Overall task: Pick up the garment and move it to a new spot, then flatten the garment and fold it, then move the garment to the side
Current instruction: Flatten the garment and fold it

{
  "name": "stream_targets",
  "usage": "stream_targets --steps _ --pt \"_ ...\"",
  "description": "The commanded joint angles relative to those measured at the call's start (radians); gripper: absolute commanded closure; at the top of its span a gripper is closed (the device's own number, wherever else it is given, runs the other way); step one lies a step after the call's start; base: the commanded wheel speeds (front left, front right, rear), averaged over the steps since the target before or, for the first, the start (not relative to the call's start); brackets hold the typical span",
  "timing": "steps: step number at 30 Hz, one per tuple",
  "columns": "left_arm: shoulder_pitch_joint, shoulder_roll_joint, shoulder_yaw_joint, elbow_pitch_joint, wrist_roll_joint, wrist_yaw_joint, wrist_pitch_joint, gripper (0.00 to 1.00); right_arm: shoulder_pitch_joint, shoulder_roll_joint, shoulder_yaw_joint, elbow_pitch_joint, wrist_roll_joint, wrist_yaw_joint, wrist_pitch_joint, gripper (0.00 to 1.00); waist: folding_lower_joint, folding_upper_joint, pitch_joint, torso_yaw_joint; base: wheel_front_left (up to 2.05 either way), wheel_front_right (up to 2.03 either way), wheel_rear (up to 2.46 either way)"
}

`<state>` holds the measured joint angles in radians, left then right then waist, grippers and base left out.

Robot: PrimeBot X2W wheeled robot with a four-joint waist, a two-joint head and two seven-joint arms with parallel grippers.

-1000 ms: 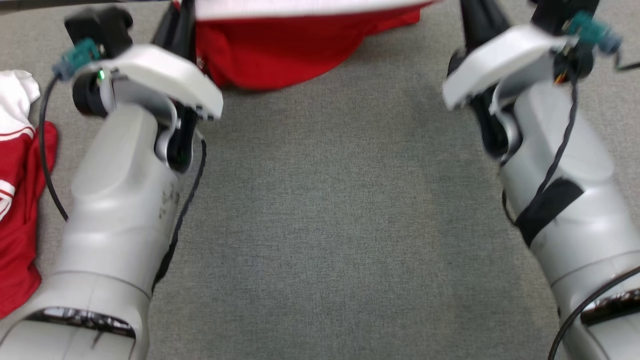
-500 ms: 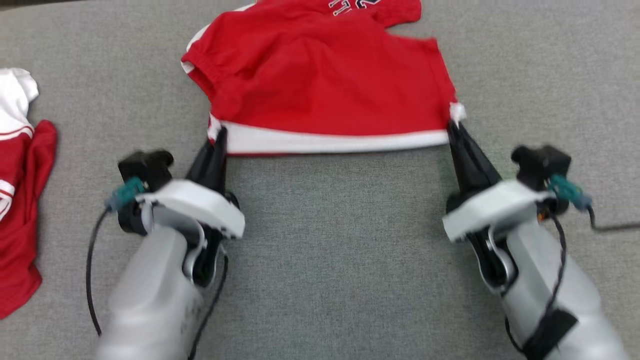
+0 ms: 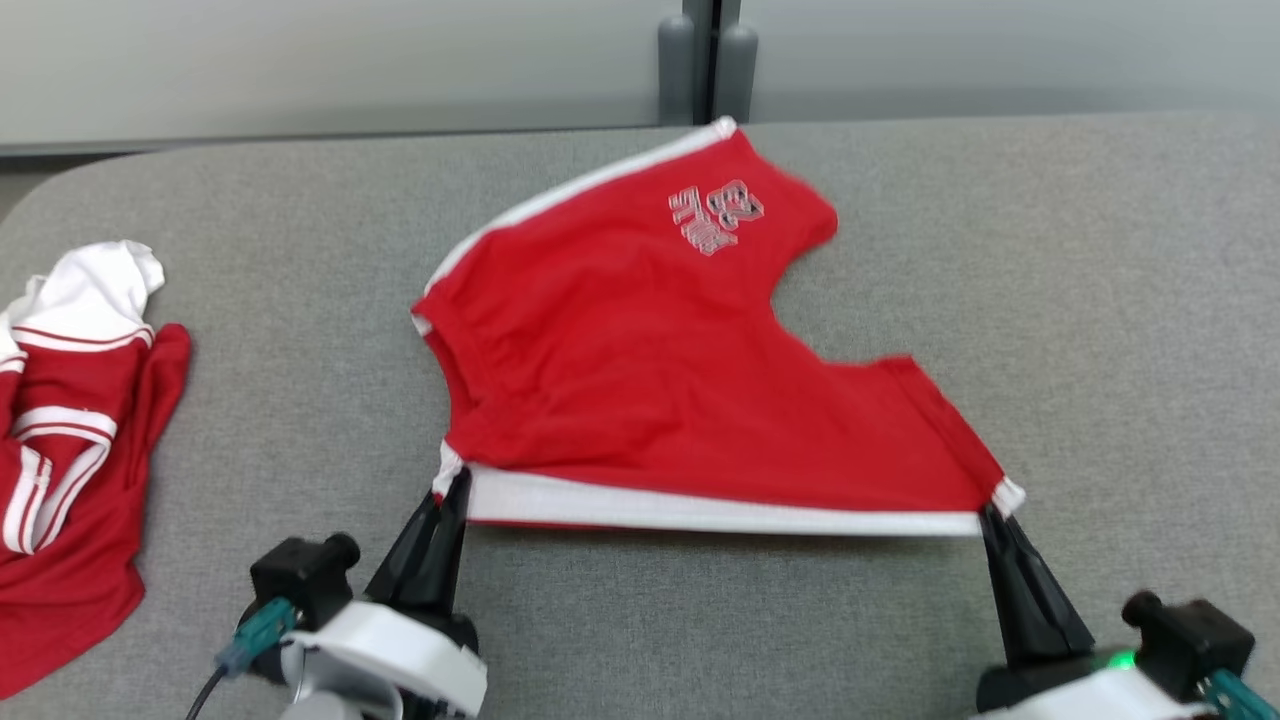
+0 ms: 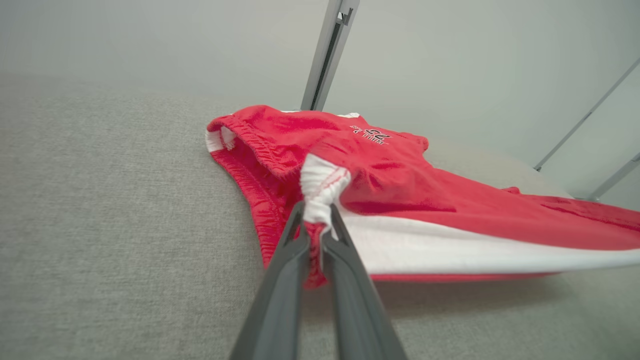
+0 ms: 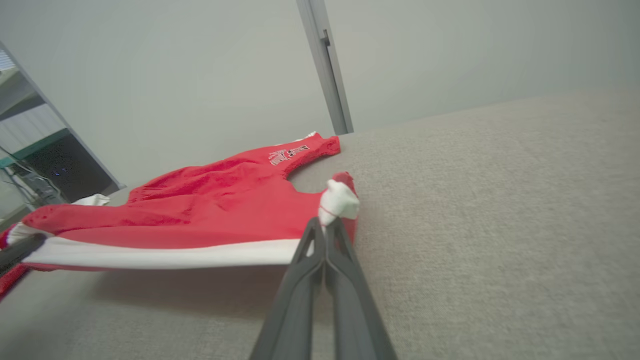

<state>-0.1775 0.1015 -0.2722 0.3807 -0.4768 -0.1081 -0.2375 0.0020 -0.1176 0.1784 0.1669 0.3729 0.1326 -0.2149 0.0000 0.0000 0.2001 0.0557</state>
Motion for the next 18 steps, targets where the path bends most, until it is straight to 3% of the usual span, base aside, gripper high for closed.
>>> stream_targets --steps 1,11,14,18 --pt "0.058 0.031 0.020 -0.065 -0.007 0.031 0.021 1.00 0.068 -0.002 -0.038 -0.068 -0.015 -0.004 0.026 1.00 0.0000 0.0000 -0.041 0.002 0.00 0.00 0.00" --pt "0.275 0.068 0.039 -0.425 -0.045 0.125 0.159 1.00 0.270 0.009 -0.077 -0.364 -0.093 -0.004 0.175 1.00 0.0000 0.0000 -0.086 -0.003 0.00 0.00 0.00" --pt "0.291 0.064 0.039 -0.477 -0.060 0.144 0.196 1.00 0.271 0.007 -0.095 -0.399 -0.091 -0.004 0.204 1.00 0.0000 0.0000 -0.084 0.006 0.00 0.00 0.00" --pt "0.255 0.050 0.036 -0.476 -0.094 0.135 0.226 1.00 0.209 0.000 -0.124 -0.387 -0.070 -0.004 0.224 1.00 0.0000 0.0000 -0.053 0.021 0.00 0.00 0.00"
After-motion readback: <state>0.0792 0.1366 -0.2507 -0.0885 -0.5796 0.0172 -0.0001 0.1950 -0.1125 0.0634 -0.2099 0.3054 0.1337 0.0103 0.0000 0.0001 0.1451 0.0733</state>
